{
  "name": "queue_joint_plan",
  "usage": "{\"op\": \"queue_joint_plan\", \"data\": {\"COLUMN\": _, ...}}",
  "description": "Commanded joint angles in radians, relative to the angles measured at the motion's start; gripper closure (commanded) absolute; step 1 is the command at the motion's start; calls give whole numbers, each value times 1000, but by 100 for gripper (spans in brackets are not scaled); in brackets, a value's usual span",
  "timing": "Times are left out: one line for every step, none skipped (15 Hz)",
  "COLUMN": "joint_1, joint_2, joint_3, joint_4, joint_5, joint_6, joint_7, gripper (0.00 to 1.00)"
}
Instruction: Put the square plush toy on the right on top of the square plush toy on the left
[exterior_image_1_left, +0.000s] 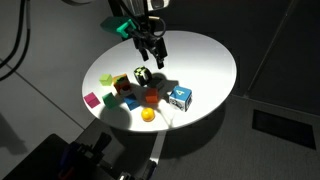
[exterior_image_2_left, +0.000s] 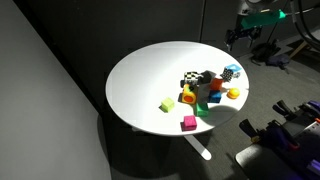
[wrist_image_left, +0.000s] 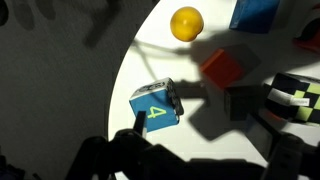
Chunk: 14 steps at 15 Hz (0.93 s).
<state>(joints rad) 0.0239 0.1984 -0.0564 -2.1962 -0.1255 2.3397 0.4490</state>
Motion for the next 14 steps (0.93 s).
{"op": "queue_joint_plan", "data": {"joint_1": -13, "joint_2": 38, "joint_3": -11, "joint_4": 10, "joint_5": 5, "joint_6": 45, "joint_7": -60, "gripper": 0}}
{"op": "queue_joint_plan", "data": {"joint_1": -16, "joint_2": 48, "joint_3": -12, "joint_4": 11, "joint_5": 11, "joint_6": 54, "joint_7": -80, "gripper": 0}}
{"op": "queue_joint_plan", "data": {"joint_1": -19, "joint_2": 56, "joint_3": -13, "joint_4": 12, "joint_5": 17, "joint_6": 61, "joint_7": -103, "gripper": 0}}
{"op": "queue_joint_plan", "data": {"joint_1": -23, "joint_2": 64, "joint_3": -12, "joint_4": 15, "joint_5": 21, "joint_6": 63, "joint_7": -126, "gripper": 0}}
{"op": "queue_joint_plan", "data": {"joint_1": -25, "joint_2": 69, "joint_3": -13, "joint_4": 19, "joint_5": 21, "joint_6": 62, "joint_7": -138, "gripper": 0}}
{"op": "queue_joint_plan", "data": {"joint_1": -9, "joint_2": 56, "joint_3": -18, "joint_4": 2, "joint_5": 5, "joint_6": 56, "joint_7": -90, "gripper": 0}}
{"op": "queue_joint_plan", "data": {"joint_1": -10, "joint_2": 61, "joint_3": -19, "joint_4": 2, "joint_5": 5, "joint_6": 57, "joint_7": -95, "gripper": 0}}
{"op": "queue_joint_plan", "data": {"joint_1": -10, "joint_2": 63, "joint_3": -20, "joint_4": 1, "joint_5": 5, "joint_6": 57, "joint_7": -95, "gripper": 0}}
{"op": "queue_joint_plan", "data": {"joint_1": -9, "joint_2": 63, "joint_3": -19, "joint_4": 1, "joint_5": 5, "joint_6": 57, "joint_7": -94, "gripper": 0}}
{"op": "queue_joint_plan", "data": {"joint_1": -8, "joint_2": 63, "joint_3": -19, "joint_4": 1, "joint_5": 5, "joint_6": 57, "joint_7": -94, "gripper": 0}}
{"op": "queue_joint_plan", "data": {"joint_1": -7, "joint_2": 63, "joint_3": -19, "joint_4": 1, "joint_5": 5, "joint_6": 57, "joint_7": -94, "gripper": 0}}
{"op": "queue_joint_plan", "data": {"joint_1": -7, "joint_2": 63, "joint_3": -19, "joint_4": 1, "joint_5": 5, "joint_6": 57, "joint_7": -94, "gripper": 0}}
{"op": "queue_joint_plan", "data": {"joint_1": -7, "joint_2": 63, "joint_3": -19, "joint_4": 1, "joint_5": 5, "joint_6": 57, "joint_7": -94, "gripper": 0}}
{"op": "queue_joint_plan", "data": {"joint_1": -7, "joint_2": 63, "joint_3": -19, "joint_4": 1, "joint_5": 5, "joint_6": 57, "joint_7": -94, "gripper": 0}}
